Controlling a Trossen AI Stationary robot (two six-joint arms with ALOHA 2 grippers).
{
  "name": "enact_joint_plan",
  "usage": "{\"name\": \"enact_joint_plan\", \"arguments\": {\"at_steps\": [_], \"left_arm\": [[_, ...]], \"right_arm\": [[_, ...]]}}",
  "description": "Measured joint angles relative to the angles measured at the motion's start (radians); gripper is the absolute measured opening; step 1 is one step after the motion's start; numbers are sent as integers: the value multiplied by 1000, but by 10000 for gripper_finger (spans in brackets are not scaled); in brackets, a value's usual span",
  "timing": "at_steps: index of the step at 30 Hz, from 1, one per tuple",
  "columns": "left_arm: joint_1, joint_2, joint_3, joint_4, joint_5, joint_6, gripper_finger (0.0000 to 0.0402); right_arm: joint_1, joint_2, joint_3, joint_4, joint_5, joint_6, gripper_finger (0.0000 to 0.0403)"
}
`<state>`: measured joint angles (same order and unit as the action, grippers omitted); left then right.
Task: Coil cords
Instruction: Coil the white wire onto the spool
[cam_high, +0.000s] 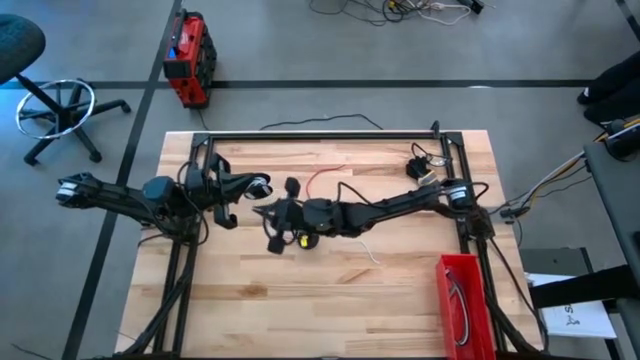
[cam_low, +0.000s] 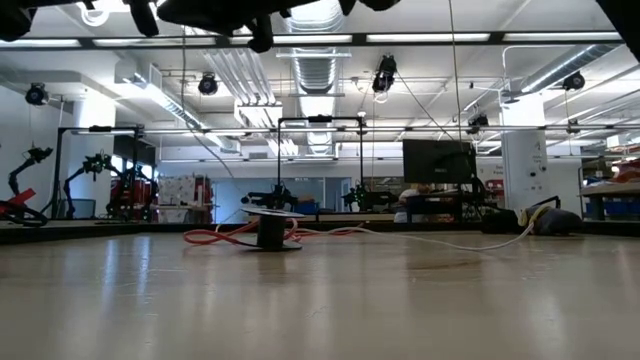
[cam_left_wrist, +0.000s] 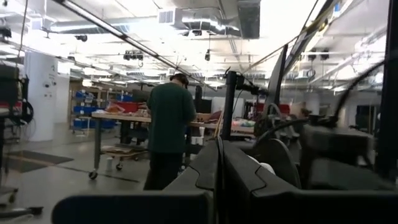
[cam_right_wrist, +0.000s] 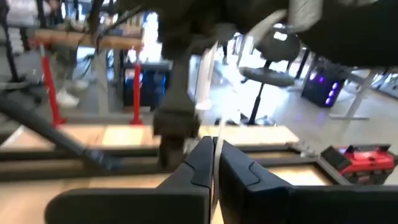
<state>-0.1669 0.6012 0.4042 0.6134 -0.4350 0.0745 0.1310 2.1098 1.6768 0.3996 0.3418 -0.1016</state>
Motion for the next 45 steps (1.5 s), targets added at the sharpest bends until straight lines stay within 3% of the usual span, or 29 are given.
{"name": "enact_joint_plan", "arguments": {"at_steps": [16, 20, 25, 37, 41, 45], "left_arm": [[0, -42, -2, -58, 0, 66, 0], [0, -48, -3, -68, 7, 67, 0], [0, -73, -2, -60, 7, 66, 0], [-2, -87, -2, -91, 27, 74, 0], [-2, -87, -2, -92, 27, 74, 0], [-2, -87, -3, -91, 27, 74, 0]], "right_arm": [[29, 13, -8, -469, 88, 225, 0], [28, 7, -8, -612, 152, 275, 0], [24, 8, -11, -726, 147, 323, 0], [27, -12, -17, -684, 141, 324, 6], [28, -26, -17, -611, 51, 312, 49], [27, -28, -17, -486, 43, 264, 117]]}}
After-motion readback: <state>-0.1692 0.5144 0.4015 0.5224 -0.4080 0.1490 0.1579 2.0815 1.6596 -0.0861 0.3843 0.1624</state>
